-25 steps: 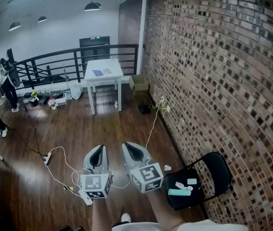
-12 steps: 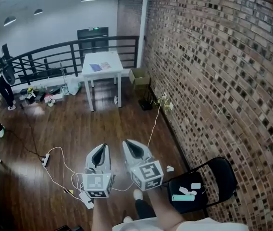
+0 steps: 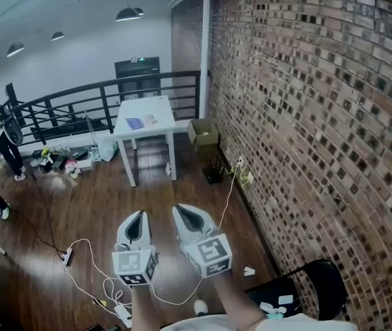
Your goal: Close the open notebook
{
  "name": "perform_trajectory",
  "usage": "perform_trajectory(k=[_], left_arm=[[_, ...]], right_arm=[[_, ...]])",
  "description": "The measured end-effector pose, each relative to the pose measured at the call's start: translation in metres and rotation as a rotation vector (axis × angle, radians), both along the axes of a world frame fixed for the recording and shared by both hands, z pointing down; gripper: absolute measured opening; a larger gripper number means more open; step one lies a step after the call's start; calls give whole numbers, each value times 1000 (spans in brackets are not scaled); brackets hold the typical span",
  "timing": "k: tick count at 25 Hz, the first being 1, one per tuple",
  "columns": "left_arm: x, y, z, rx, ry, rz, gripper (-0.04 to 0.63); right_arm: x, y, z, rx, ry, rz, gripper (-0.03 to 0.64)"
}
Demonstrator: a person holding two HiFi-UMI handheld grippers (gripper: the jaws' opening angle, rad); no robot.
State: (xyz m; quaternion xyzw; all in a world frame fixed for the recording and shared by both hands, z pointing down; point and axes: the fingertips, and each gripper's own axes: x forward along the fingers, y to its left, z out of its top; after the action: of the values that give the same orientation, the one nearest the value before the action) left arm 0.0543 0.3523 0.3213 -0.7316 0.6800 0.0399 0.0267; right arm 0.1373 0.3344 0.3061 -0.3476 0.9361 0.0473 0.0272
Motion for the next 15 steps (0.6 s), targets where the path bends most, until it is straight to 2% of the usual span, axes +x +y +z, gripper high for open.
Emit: perform_trajectory(k=[2, 7, 15], left_arm=[[7, -26, -1, -3, -6, -2, 18], [19, -81, 16, -47, -37, 13, 18], [-39, -151, 39, -80, -22, -57, 18]], right_arm=[[6, -25, 0, 7, -1, 0, -9], [8, -86, 22, -63, -12, -9, -9], [-54, -148, 45, -94, 9, -107, -9]])
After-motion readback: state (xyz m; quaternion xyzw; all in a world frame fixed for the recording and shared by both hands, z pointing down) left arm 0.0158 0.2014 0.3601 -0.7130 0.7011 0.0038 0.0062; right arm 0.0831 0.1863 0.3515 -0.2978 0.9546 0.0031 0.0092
